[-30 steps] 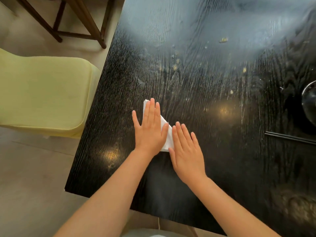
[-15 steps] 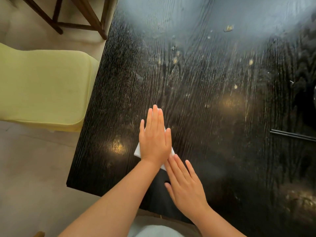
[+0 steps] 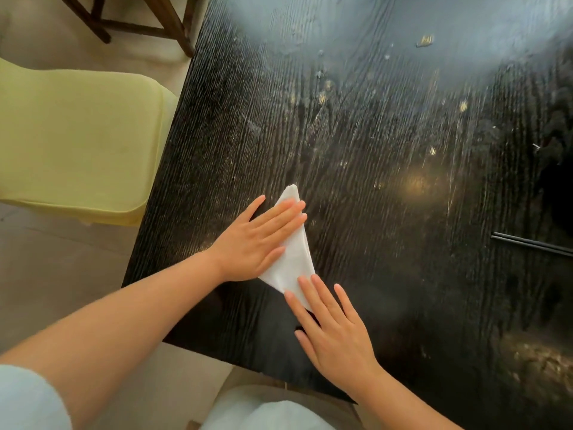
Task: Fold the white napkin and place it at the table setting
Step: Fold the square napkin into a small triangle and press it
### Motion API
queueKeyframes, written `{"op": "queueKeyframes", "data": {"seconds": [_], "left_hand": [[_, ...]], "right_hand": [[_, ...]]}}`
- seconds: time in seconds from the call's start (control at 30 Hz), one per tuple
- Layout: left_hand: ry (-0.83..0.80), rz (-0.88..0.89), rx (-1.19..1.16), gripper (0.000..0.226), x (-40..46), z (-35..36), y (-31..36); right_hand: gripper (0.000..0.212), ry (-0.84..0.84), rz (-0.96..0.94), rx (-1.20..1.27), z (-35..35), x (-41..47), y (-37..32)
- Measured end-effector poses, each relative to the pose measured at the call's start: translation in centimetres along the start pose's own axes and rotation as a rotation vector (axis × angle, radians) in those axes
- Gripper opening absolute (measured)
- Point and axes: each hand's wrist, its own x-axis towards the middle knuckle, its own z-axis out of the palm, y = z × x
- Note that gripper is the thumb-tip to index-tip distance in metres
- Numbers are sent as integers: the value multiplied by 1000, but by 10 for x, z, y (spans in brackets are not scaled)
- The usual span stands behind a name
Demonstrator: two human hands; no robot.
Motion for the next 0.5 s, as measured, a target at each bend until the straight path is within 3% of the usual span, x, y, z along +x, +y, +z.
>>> {"op": "queueKeyframes", "data": {"seconds": [0.1,0.17,0.27,0.33,0.43,0.5], "left_hand": [[-7,-7,-7,57,0,-5,4],[1,-115,-10,59,0,-12,13],[123,-584,-118,65,-13,-17,43],[258,-831,-210,55,-25,-18,63],[330,-1039,-274,42,-34,-18,83],[331,-1118,-330,40,-32,-22,89]], "right_hand": [[61,-26,15,-10,-3,0,-2],[62,-67,29,-5,-8,0,-4],[53,-44,52,29,-19,-1,-6],[42,68,62,88,-35,12,-2],[33,284,5,110,-62,60,16],[46,243,-77,57,-82,103,29]]}}
